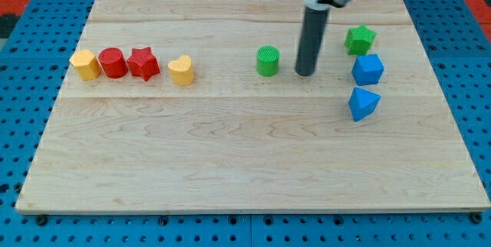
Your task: Move the blue triangle slightly right
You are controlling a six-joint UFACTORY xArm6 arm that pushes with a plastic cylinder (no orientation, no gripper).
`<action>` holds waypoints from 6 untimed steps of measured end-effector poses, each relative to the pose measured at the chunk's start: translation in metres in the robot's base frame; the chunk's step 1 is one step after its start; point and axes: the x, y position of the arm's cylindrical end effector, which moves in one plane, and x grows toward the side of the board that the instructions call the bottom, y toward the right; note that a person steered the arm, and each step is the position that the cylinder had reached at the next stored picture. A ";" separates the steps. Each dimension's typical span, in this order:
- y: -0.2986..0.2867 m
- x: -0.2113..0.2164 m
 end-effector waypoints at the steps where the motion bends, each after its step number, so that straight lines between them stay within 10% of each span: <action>1: -0.025 0.008; 3: 0.040 0.073; 6: 0.061 0.063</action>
